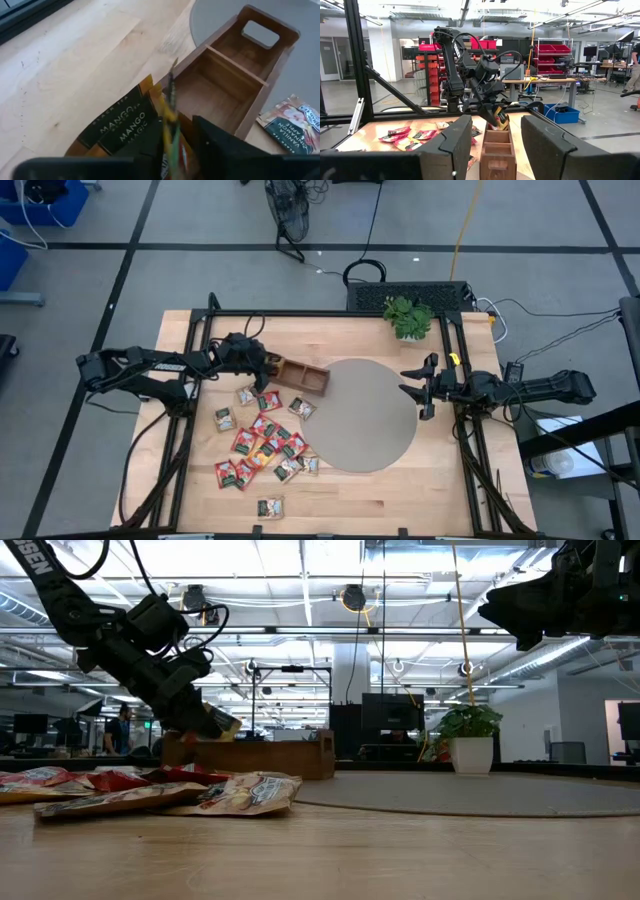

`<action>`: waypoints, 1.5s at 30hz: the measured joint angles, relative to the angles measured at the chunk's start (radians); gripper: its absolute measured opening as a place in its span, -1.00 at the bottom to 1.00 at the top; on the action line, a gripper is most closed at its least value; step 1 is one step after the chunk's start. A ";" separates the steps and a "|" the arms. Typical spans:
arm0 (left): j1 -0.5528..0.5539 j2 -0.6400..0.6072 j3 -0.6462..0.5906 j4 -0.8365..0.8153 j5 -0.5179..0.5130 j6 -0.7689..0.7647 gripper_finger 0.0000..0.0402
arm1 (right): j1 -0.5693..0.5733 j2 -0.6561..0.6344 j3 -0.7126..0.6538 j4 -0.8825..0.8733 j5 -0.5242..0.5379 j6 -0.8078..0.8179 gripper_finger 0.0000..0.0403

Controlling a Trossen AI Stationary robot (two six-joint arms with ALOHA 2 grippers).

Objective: Pick & Place Tea
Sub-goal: Put the yellow tea bag into the left section of the wooden organizer

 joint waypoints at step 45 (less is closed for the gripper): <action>-0.206 0.060 0.546 -0.957 -0.374 0.099 -0.95 | 0.000 0.000 0.000 0.000 0.000 0.000 -0.23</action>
